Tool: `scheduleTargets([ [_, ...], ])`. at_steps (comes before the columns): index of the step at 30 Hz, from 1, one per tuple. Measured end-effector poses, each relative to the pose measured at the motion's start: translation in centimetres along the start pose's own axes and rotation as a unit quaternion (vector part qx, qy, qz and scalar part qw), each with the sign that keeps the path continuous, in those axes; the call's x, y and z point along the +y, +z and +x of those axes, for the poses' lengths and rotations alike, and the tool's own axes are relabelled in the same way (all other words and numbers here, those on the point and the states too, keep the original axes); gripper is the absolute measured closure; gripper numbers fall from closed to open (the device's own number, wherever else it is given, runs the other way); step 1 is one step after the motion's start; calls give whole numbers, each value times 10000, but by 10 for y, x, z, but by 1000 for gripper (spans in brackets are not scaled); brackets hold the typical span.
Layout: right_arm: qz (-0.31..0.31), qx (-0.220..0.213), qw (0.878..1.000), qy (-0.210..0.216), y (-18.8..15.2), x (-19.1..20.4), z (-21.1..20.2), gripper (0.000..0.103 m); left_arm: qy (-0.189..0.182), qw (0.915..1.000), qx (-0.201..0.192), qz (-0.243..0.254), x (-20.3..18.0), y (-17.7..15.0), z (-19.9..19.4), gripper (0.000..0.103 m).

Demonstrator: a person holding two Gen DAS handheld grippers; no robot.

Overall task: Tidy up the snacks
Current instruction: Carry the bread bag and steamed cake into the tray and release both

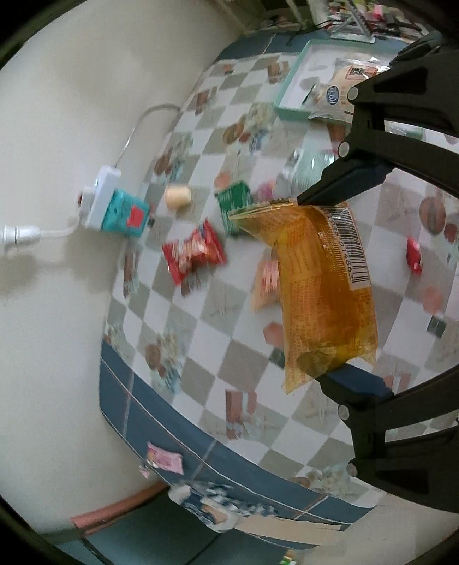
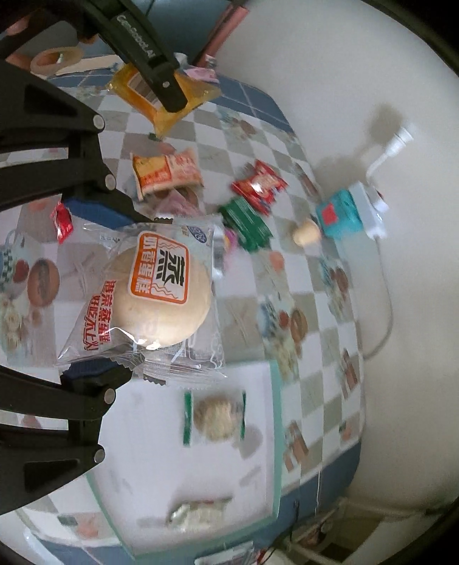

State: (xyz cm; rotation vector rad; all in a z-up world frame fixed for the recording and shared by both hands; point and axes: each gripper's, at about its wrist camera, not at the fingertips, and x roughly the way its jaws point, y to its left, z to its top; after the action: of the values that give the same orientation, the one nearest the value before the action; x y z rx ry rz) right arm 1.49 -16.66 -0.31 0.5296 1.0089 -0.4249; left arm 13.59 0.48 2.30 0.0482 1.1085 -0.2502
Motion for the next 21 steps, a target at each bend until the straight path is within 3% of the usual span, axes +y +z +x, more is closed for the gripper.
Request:
scheduleTargets([
  [13, 1159, -177, 9922, -424, 11, -114, -28, 38, -168, 9950, -99, 981, -114, -19, -18, 20],
  [21, 1820, -258, 9796, -815, 6, -188, -44, 38, -422, 9855, 62, 1640, -188, -50, -15, 20],
])
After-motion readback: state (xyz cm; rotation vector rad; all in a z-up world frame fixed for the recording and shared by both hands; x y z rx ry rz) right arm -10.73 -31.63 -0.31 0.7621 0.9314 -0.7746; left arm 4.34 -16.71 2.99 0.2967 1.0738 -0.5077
